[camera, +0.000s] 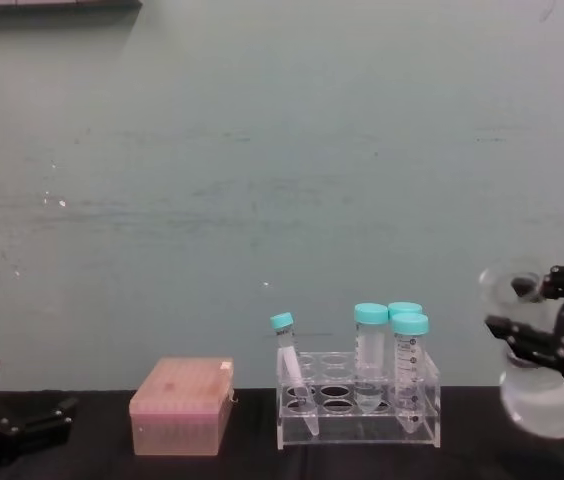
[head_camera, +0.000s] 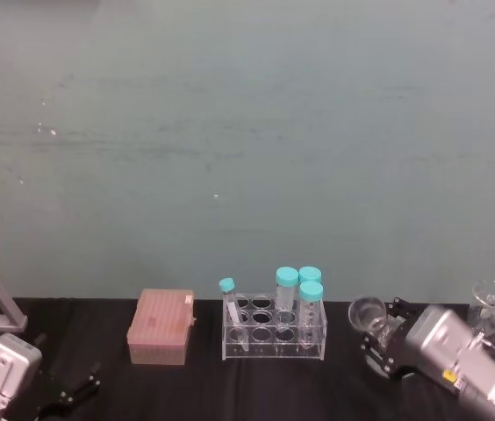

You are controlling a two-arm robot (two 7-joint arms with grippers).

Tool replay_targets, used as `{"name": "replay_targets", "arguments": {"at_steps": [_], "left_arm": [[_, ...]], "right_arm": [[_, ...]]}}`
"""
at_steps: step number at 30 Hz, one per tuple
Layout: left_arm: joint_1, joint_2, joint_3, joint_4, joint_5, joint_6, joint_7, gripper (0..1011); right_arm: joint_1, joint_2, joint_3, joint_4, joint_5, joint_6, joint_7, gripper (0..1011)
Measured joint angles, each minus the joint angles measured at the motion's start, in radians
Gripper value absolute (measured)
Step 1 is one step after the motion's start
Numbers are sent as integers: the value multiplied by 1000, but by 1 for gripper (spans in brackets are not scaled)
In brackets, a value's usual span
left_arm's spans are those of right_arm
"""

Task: Pick up the beaker with the right gripper, shake it three times, and then put it down.

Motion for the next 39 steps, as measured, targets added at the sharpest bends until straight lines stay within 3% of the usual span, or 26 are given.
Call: {"name": "replay_targets", "arguments": {"at_steps": [1, 3, 4, 6, 10, 14, 20, 39], "left_arm": [[0, 0, 0, 0, 0, 0, 0, 1000], [0, 0, 0, 0, 0, 0, 0, 1000], [0, 0, 0, 0, 0, 0, 0, 1000], [0, 0, 0, 0, 0, 0, 0, 1000], [0, 0, 0, 0, 0, 0, 0, 1000], [0, 0, 0, 0, 0, 0, 0, 1000], [0, 0, 0, 0, 0, 0, 0, 1000], [0, 0, 0, 0, 0, 0, 0, 1000]], "right_arm": [[-8, -17, 21, -12, 72, 37, 37, 453], [-17, -37, 47, -24, 147, 79, 70, 453], [-23, -52, 65, -36, 217, 124, 97, 453], [-29, -72, 87, -49, 298, 184, 120, 453], [-34, -95, 111, -61, 393, 275, 139, 453], [-36, -104, 119, -68, 447, 341, 144, 453], [-37, -104, 118, -74, 483, 389, 132, 453], [-39, -98, 111, -79, 489, 386, 123, 453]]}}
